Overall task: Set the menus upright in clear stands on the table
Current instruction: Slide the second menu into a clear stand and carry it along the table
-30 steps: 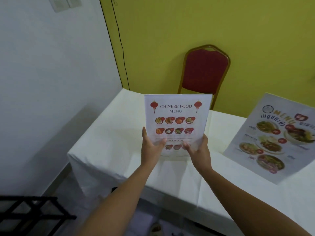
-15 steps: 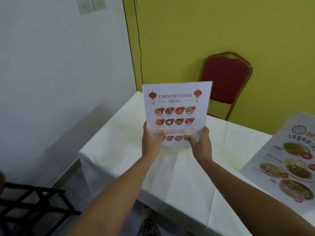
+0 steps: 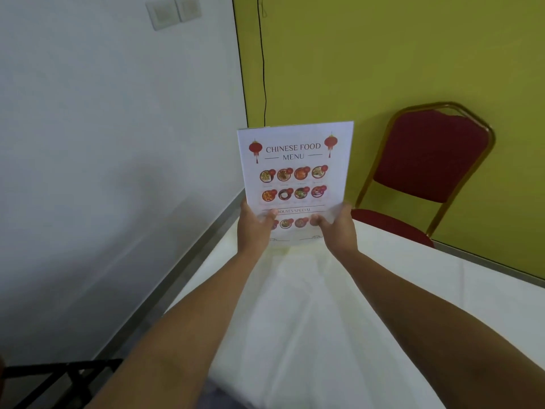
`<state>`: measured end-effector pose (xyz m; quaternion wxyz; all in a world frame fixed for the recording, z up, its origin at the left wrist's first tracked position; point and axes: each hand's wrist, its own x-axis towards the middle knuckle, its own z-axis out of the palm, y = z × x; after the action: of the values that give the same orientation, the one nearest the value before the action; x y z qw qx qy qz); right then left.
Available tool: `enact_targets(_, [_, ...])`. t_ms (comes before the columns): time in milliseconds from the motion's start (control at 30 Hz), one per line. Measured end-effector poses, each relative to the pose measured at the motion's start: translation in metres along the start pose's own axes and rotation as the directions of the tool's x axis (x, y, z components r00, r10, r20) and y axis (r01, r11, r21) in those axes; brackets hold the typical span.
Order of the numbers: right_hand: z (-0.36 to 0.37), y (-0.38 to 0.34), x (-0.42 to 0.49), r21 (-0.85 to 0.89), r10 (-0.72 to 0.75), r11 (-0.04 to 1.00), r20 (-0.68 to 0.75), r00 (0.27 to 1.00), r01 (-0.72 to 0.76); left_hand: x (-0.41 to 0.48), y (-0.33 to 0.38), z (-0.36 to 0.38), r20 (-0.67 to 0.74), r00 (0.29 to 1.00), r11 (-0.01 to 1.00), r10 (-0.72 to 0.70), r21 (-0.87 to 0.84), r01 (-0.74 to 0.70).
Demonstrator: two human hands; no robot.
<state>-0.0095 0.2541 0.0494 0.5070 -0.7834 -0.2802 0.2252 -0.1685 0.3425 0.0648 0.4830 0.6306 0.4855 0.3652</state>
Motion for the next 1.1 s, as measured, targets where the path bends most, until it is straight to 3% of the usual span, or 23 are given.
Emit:
enact_targets(333, [0.054, 0.007, 0.054, -0.014, 0.053, 0.999, 0.020, 0.998, -0.052, 0.068, -0.035, 0.000, -0.011, 0.999, 0.999, -0.042, 0.026, 0.042])
enact_targets(900, [0.049, 0.019, 0.061, -0.106, 0.057, 0.993, -0.029, 0.998, -0.060, 0.076, -0.048, 0.012, 0.068, 0.995, 0.996, -0.079, 0.047, 0.075])
enact_targets(1100, [0.048, 0.019, 0.054, -0.126, 0.078, 0.989, 0.020, 0.997, -0.075, 0.076, -0.054, 0.008, 0.085, 0.993, 0.990, -0.087, 0.116, 0.077])
